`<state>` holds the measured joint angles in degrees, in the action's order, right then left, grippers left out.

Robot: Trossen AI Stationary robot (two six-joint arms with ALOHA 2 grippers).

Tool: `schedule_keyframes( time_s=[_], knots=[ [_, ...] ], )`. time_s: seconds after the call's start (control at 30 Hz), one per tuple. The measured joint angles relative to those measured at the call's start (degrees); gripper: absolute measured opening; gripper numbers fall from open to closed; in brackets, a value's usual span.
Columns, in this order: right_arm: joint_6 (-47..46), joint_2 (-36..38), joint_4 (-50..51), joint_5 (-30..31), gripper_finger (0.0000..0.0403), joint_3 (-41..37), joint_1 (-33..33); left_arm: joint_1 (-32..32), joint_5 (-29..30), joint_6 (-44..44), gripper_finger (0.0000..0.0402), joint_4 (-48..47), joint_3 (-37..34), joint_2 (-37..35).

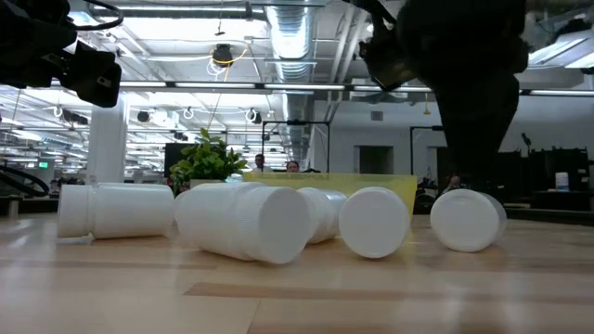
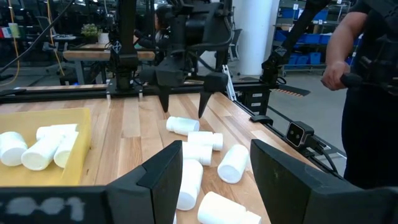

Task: Pick and place pill bottles into a basket
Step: Put the white pill bottle into the yellow bin

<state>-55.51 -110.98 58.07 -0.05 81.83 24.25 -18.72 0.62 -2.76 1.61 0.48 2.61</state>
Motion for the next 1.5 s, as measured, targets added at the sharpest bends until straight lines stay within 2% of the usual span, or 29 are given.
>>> schedule_keyframes(
  time_s=[0.77, 1.07, 1.17, 1.4, 1.5],
  knots=[
    [-1.75, 0.00, -11.17, -1.22, 0.0400, -8.26, 0.07, -0.01, 0.01, 0.00, 0.0177, 0.00, 0.00, 0.01],
    [-2.60, 0.00, -10.28, -1.34, 0.0398, -8.36, 0.09, -0.01, 0.00, 0.00, 0.0177, 0.00, 0.00, 0.01],
    [-3.08, 0.00, -10.35, -1.27, 0.0385, -8.36, 0.09, -0.02, 0.01, 0.00, 0.0177, -0.01, 0.00, 0.02],
    [-5.29, 0.00, -10.98, -1.25, 0.0327, -8.36, 0.04, -0.02, 0.00, 0.00, 0.0177, -0.02, 0.00, 0.00],
    [-5.99, -0.01, -11.04, -1.21, 0.0321, -8.35, 0.04, -0.01, 0.01, 0.00, 0.0177, -0.01, -0.01, 0.01]
  ],
)
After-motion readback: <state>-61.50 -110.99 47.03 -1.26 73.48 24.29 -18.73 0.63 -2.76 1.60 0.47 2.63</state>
